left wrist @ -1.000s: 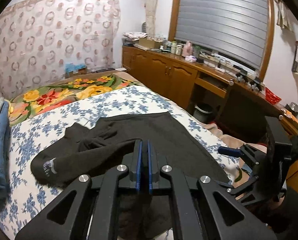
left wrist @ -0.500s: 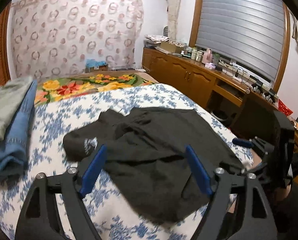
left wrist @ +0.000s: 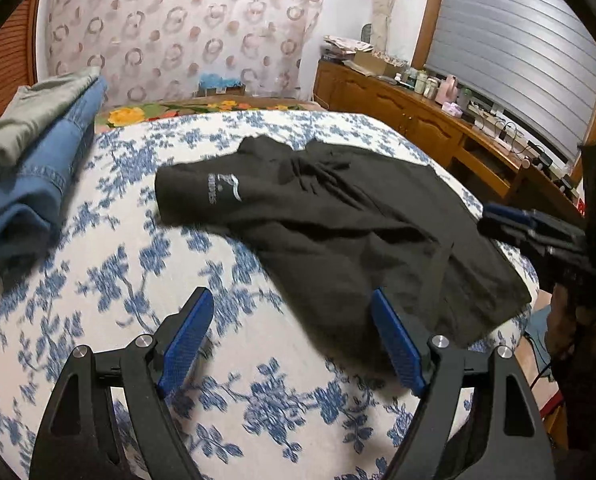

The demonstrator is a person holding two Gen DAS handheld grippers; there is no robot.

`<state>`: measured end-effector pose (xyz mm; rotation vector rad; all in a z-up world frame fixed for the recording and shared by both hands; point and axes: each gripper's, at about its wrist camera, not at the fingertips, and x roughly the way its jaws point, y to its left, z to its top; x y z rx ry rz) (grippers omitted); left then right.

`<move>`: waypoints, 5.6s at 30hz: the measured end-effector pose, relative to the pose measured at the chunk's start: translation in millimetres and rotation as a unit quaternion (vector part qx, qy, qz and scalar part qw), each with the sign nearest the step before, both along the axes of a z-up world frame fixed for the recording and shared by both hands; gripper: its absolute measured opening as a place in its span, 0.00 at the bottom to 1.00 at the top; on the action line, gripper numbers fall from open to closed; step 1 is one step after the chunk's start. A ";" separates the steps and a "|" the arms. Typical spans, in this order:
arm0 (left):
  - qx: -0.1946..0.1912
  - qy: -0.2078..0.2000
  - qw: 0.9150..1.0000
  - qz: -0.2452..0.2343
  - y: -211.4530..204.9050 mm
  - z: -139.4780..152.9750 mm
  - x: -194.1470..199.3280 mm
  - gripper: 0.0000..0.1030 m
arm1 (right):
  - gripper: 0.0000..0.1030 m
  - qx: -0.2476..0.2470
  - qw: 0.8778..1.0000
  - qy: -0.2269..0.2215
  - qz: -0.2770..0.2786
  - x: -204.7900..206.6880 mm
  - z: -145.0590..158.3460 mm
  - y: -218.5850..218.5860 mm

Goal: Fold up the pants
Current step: 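Close the right gripper on the garment's opposite edge, then lift the edge with the right gripper, fold it over the garment, release, then grasp the logo end of the garment with the right gripper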

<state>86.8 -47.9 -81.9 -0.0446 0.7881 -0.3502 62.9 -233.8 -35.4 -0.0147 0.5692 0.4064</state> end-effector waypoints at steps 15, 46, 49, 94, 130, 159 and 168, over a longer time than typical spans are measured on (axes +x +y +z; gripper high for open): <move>0.006 0.012 1.000 -0.004 -2.6 -16.3 -11.9 0.79 | 0.32 -0.013 0.996 0.070 0.053 23.2 -28.8 18.7; -0.009 -0.014 1.000 0.000 -2.6 -1.3 -19.8 0.79 | 0.05 -0.003 0.998 -0.027 0.062 3.5 7.6 29.6; -0.011 -0.021 1.000 -0.004 -5.6 4.4 -21.2 0.79 | 0.05 -0.005 0.997 -0.057 0.052 -13.4 20.0 23.0; 0.016 -0.007 0.998 -0.063 -66.4 -2.6 -22.5 0.79 | 0.05 -0.041 0.997 0.043 -0.053 -76.8 -13.3 -36.0; 0.024 -0.057 0.998 0.000 -13.3 27.4 -17.6 0.79 | 0.42 0.012 1.000 0.008 0.019 -12.8 14.7 10.2; 0.009 -0.062 0.997 0.049 30.0 25.0 -14.6 0.79 | 0.43 -0.069 0.985 0.080 0.134 84.1 -10.8 119.9; 0.006 -0.060 0.997 0.054 34.6 23.8 -14.8 0.79 | 0.41 -0.117 0.980 0.080 0.138 88.2 -23.5 142.4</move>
